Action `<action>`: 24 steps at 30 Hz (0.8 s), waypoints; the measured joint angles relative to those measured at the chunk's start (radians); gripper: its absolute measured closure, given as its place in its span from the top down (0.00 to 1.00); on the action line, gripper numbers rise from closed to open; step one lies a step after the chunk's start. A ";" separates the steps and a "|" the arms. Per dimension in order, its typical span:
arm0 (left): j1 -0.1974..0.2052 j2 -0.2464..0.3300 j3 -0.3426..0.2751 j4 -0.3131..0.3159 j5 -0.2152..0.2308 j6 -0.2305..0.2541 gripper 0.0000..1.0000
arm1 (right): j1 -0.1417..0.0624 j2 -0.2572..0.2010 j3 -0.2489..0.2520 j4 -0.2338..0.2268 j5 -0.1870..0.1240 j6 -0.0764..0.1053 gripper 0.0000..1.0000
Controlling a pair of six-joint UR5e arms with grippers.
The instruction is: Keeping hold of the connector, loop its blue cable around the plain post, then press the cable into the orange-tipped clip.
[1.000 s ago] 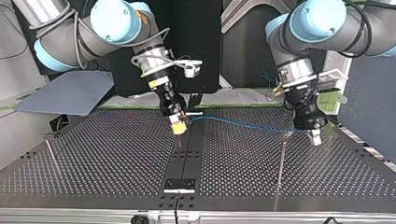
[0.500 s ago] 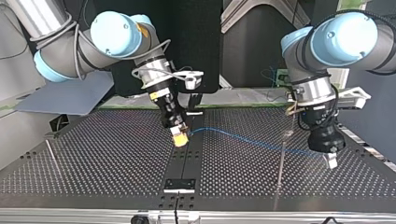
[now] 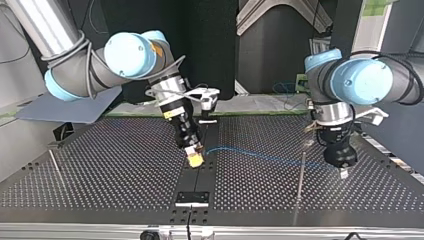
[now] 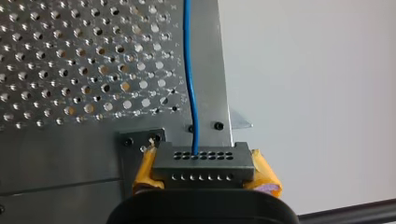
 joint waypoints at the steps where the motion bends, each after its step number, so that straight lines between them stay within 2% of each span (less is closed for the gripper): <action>1: 0.002 -0.007 0.001 -0.001 0.008 0.002 0.00 | -0.003 0.006 -0.002 -0.006 -0.002 0.000 0.02; 6: 0.011 -0.038 0.003 -0.001 0.045 0.008 0.00 | -0.010 0.022 -0.005 -0.025 -0.007 0.000 0.02; 17: 0.050 -0.049 0.004 0.007 0.071 0.008 0.00 | -0.016 0.049 -0.005 -0.045 -0.018 -0.005 0.02; 24: 0.062 -0.084 0.016 0.016 0.132 0.008 0.00 | -0.017 0.067 -0.008 -0.069 -0.023 -0.005 0.02</action>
